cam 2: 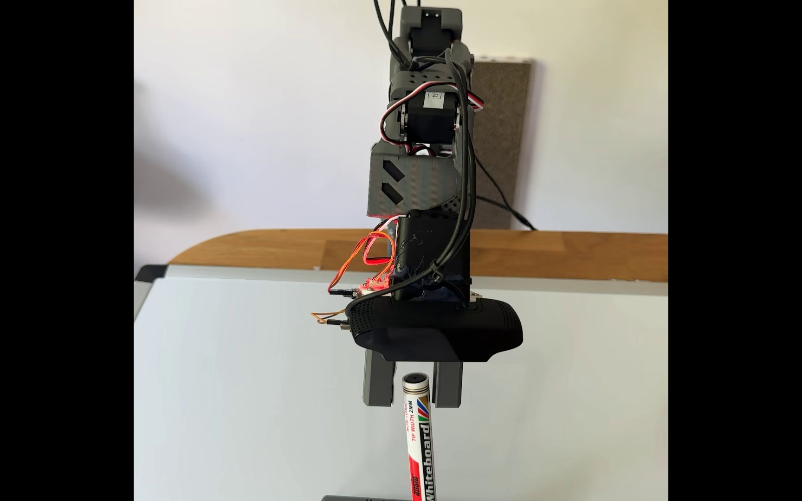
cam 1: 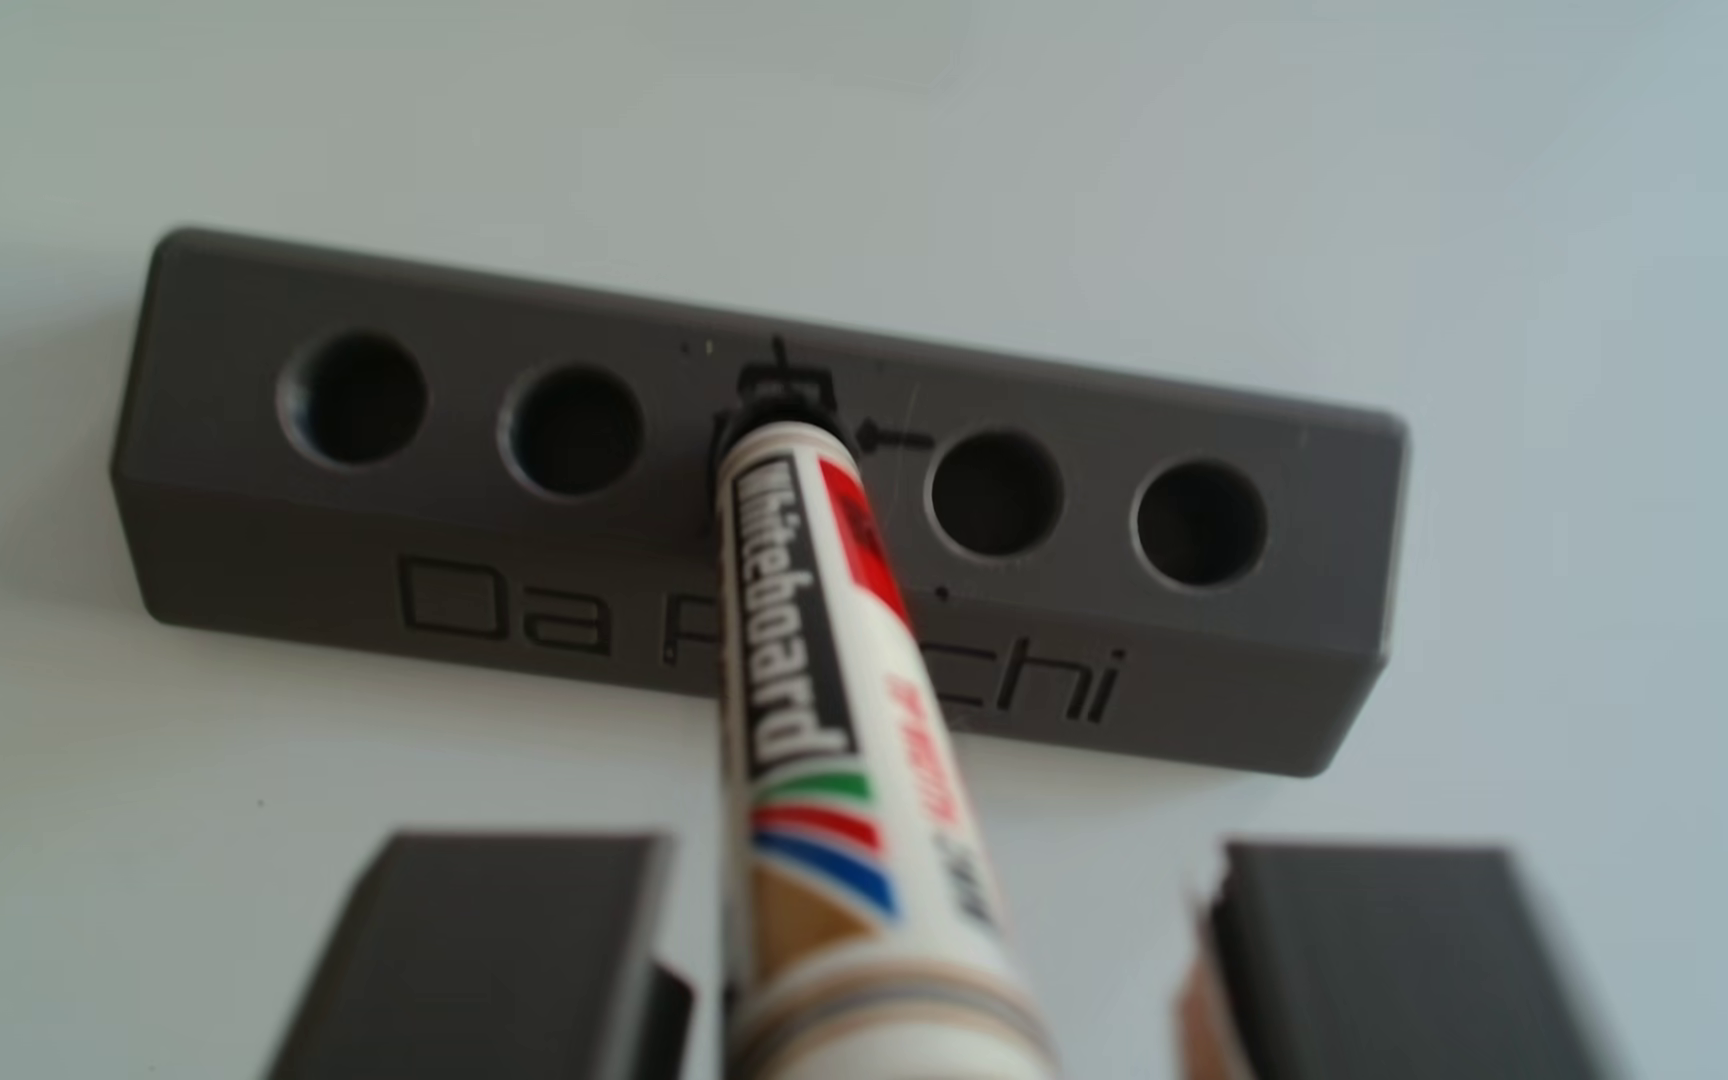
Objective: Draw a face
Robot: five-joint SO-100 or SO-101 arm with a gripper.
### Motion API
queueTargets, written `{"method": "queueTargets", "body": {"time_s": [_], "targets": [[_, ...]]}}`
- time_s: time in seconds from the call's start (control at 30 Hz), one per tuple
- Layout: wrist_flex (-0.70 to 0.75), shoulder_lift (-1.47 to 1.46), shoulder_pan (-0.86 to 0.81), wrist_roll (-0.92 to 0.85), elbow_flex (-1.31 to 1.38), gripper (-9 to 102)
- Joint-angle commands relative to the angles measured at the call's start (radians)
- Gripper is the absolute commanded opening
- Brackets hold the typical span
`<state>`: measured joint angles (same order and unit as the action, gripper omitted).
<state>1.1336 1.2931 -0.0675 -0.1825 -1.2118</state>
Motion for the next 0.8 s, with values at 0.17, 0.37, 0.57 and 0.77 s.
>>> {"method": "queueTargets", "body": {"time_s": [0.17,0.37,0.57,0.77], "targets": [[0.002,0.023,-0.006,-0.011,0.064,98],[-0.009,0.025,-0.008,-0.055,0.072,98],[0.002,0.021,-0.008,-0.071,0.106,98],[0.055,0.002,-0.006,-0.071,0.118,98]]}}
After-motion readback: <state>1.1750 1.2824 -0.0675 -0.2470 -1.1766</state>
